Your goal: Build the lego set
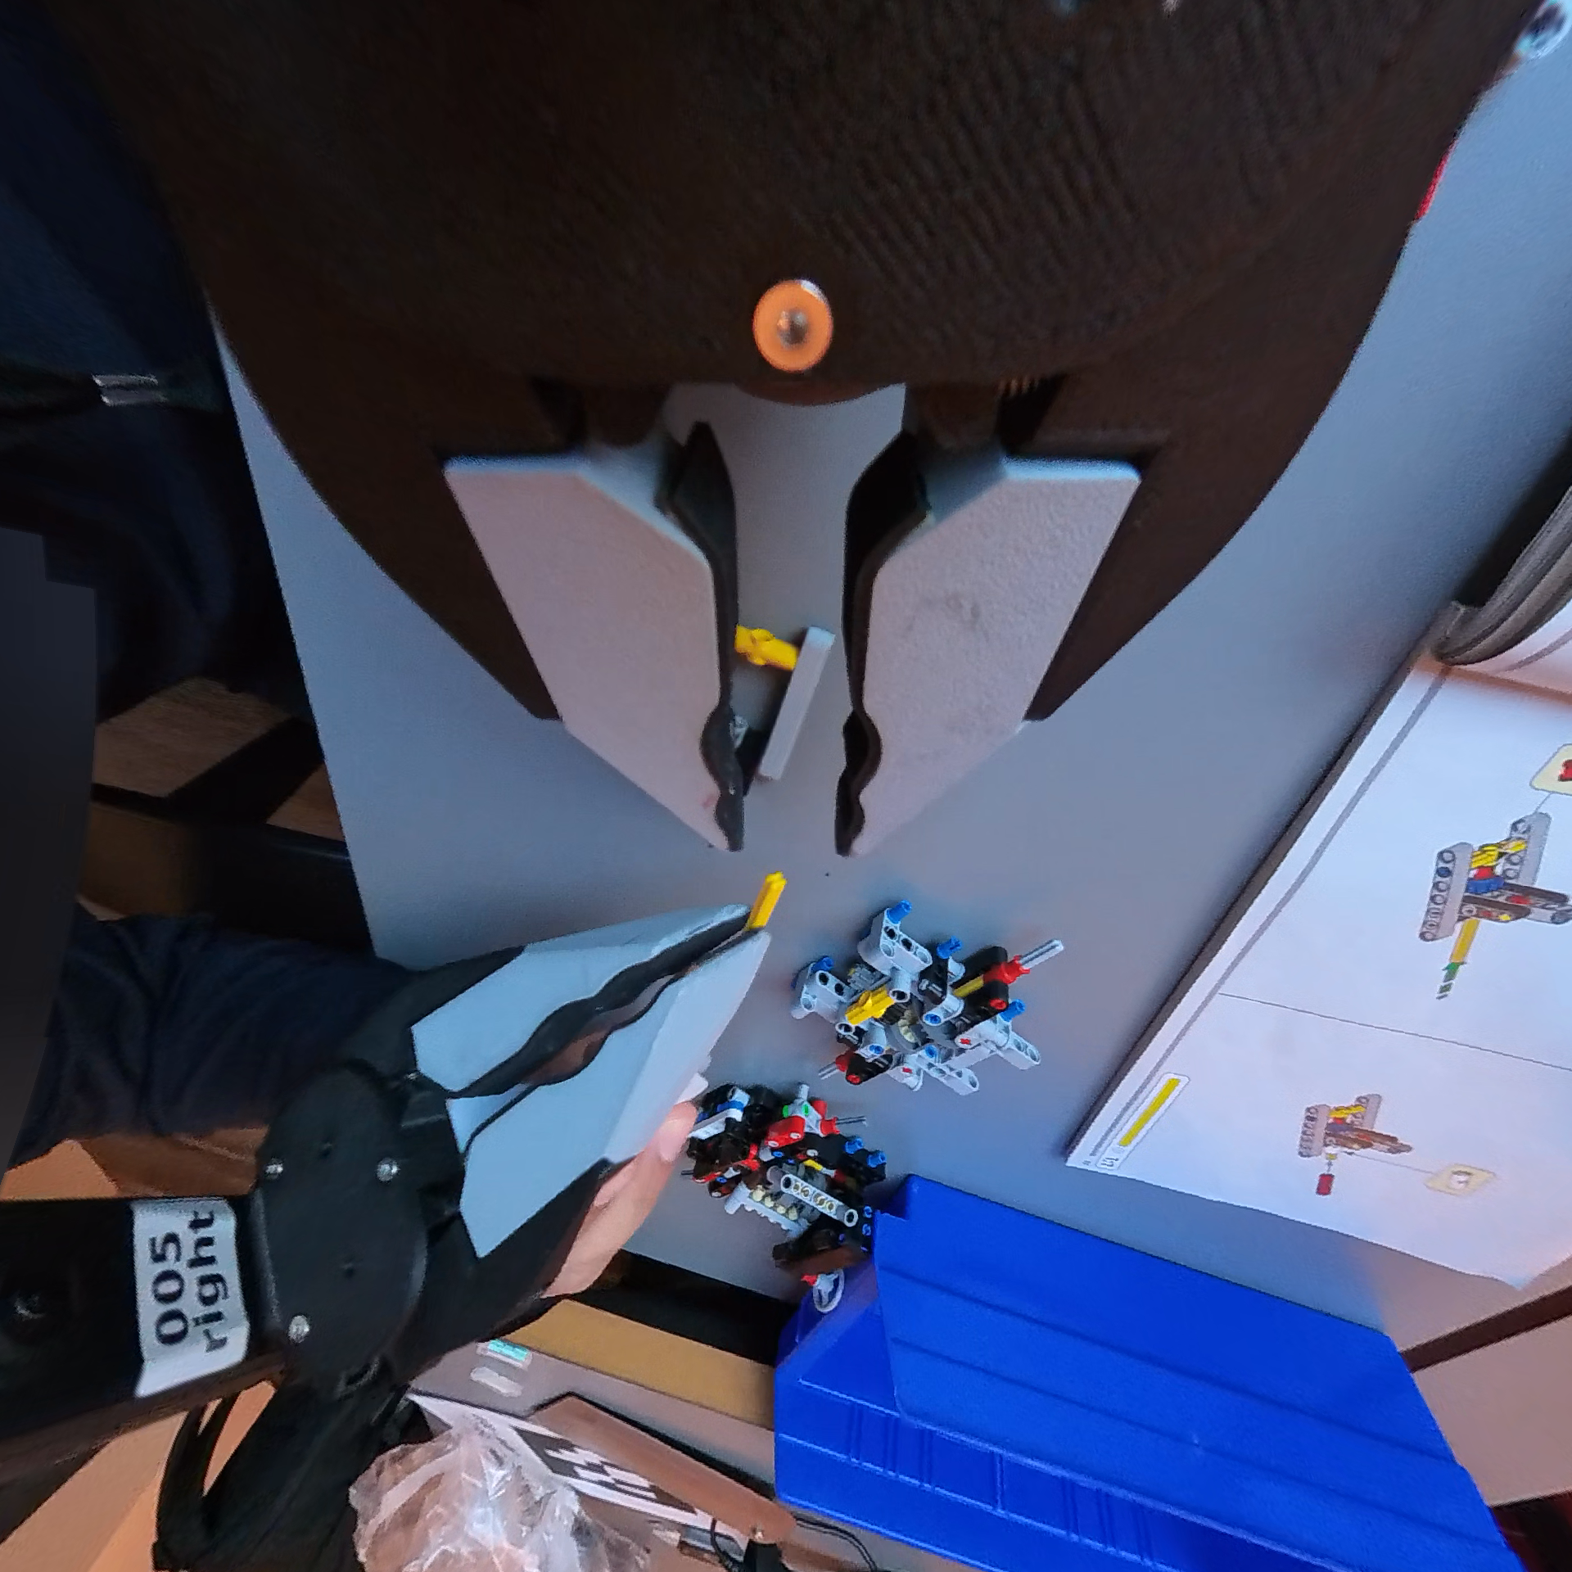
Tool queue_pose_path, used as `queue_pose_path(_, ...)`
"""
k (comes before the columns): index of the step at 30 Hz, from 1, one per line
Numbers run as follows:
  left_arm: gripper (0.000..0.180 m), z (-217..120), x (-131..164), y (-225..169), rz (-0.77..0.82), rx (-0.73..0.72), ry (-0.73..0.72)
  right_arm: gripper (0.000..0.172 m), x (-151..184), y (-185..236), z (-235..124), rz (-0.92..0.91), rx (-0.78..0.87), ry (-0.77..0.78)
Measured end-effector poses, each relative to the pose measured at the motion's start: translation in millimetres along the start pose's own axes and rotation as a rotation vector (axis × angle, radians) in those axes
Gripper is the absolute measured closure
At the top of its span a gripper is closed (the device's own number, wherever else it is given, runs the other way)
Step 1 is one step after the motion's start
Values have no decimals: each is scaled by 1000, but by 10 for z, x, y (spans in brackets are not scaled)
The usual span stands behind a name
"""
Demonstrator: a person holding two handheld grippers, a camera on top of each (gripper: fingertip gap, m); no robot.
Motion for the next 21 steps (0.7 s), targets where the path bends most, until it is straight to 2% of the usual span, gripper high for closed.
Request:
queue_pose_path(16,165,63,19,-89,-8,51,4,172,-40,73,-4,-81,17,-9)
queue_pose_path(21,179,61,-13,-140,-19,89,-21,172,-89,119,-1,-77,-3,-31)
Point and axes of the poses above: each gripper's, where its closed fingertips meet, z out along the fingers, x out of its underside, y = z × x across the jaws, the point moved 1 cm from there along -z, back along the fingers, and after that the axes turned 9 degrees about z, right-handed, at the moved point
